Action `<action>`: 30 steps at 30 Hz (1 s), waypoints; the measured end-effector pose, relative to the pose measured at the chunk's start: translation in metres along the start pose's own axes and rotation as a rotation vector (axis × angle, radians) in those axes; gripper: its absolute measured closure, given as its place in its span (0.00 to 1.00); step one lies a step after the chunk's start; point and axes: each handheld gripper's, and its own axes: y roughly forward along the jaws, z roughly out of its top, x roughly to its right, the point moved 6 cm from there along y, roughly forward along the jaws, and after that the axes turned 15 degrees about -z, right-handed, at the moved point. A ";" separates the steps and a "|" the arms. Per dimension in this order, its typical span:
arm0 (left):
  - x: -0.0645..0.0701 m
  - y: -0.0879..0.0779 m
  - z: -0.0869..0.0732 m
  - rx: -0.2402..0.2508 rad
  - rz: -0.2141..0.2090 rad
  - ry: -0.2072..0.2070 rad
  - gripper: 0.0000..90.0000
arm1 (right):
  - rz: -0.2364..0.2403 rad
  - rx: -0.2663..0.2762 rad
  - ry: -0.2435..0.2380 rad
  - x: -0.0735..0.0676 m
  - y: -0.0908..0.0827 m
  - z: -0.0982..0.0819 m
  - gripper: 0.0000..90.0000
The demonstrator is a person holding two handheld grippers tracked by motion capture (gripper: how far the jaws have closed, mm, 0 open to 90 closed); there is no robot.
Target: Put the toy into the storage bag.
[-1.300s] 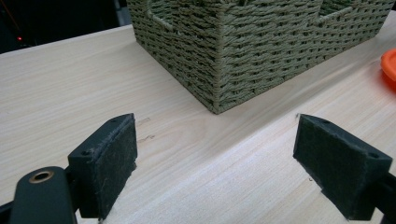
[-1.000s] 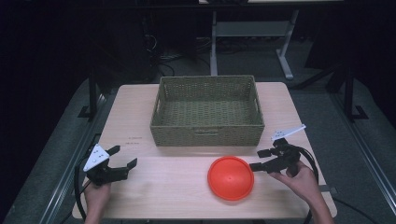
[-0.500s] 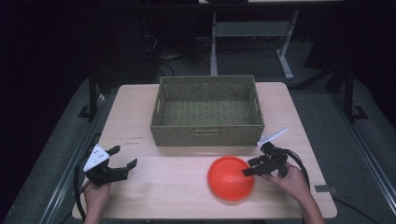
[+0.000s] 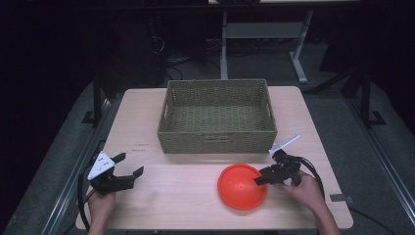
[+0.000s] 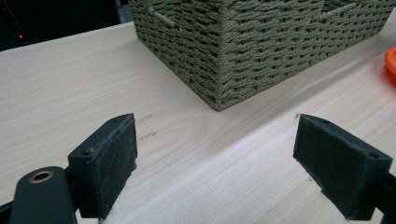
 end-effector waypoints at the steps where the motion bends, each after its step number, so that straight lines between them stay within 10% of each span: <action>1: 0.000 0.000 0.000 0.000 0.002 0.000 0.14 | 0.000 0.000 0.000 0.000 0.000 0.000 0.50; 30: -0.001 0.000 0.000 -0.002 0.012 0.003 0.14 | 0.038 -0.005 0.010 0.002 0.011 0.003 0.66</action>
